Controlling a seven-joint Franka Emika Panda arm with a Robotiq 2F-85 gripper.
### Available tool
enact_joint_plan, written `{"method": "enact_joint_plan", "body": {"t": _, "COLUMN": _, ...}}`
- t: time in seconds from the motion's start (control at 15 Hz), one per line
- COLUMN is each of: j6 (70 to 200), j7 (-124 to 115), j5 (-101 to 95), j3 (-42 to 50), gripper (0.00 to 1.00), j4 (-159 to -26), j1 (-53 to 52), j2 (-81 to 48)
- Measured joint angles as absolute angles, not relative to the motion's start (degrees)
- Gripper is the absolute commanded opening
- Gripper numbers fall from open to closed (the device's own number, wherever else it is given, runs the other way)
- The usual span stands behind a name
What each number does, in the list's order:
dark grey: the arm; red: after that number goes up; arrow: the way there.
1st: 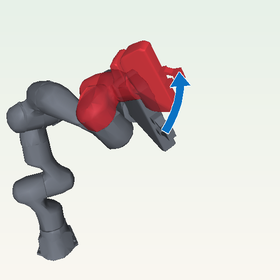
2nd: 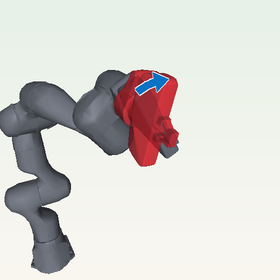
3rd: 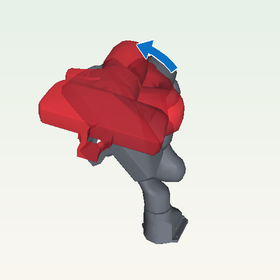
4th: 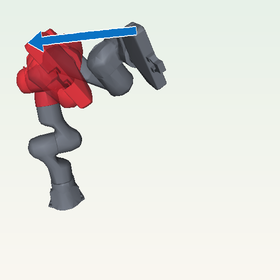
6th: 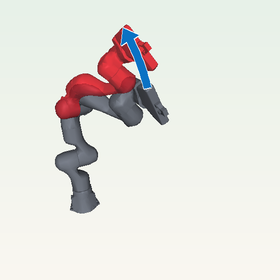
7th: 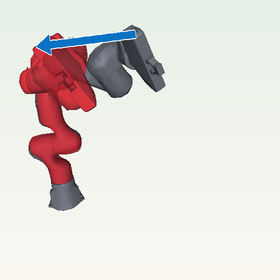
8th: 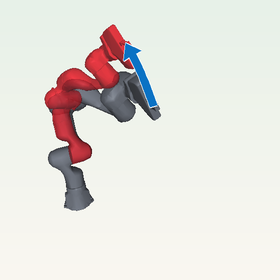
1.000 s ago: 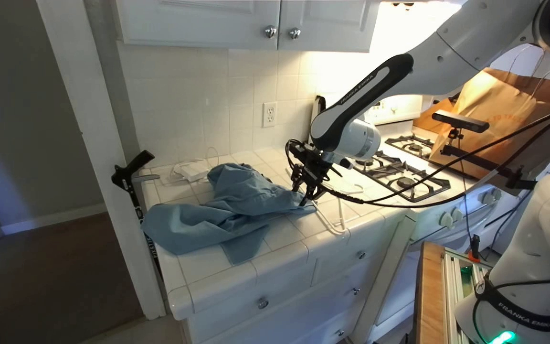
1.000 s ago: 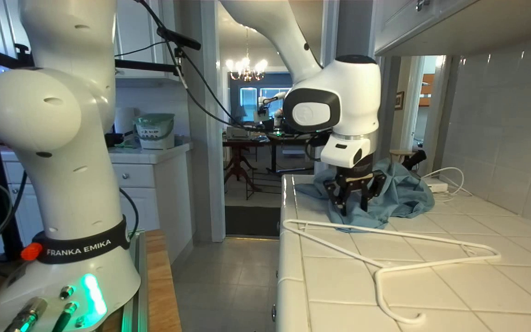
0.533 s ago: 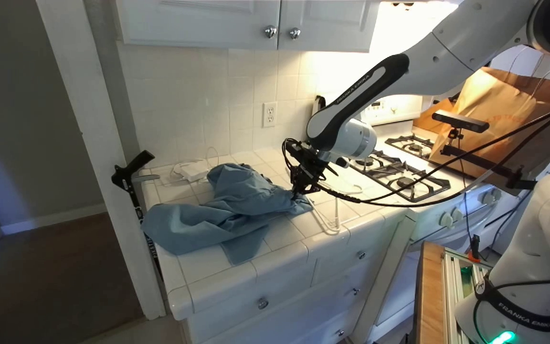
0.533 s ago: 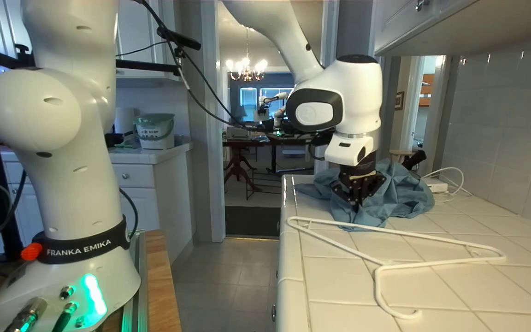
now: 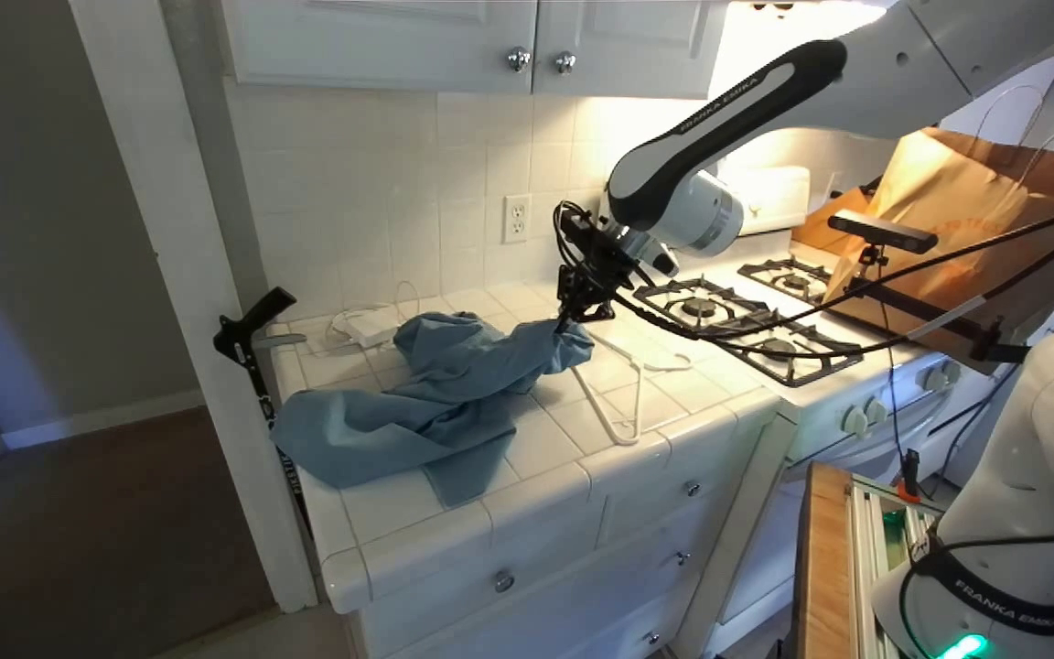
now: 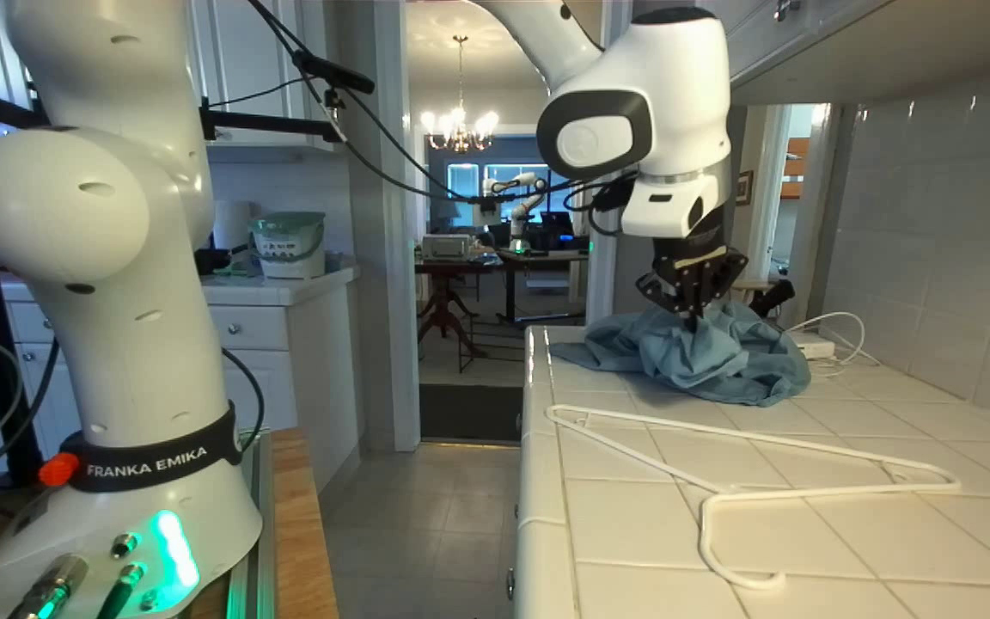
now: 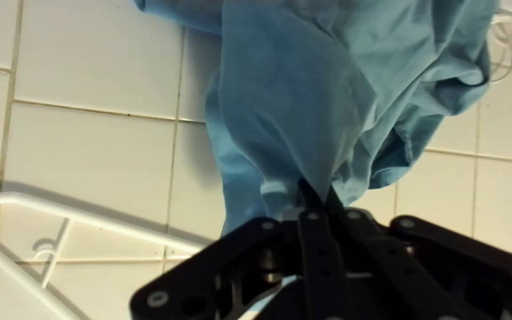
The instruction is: Unfold the blue cloth
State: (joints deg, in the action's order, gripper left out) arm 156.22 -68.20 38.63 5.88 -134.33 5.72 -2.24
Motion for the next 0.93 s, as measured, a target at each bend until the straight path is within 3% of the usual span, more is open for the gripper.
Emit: {"method": "enact_joint_plan", "body": {"t": 0.93, "j6": 165.00, "j7": -66.95, "j5": 32.73, "j3": 7.87, "gripper": 0.01, "j4": -138.01, "j1": 11.67, "j2": 16.14}}
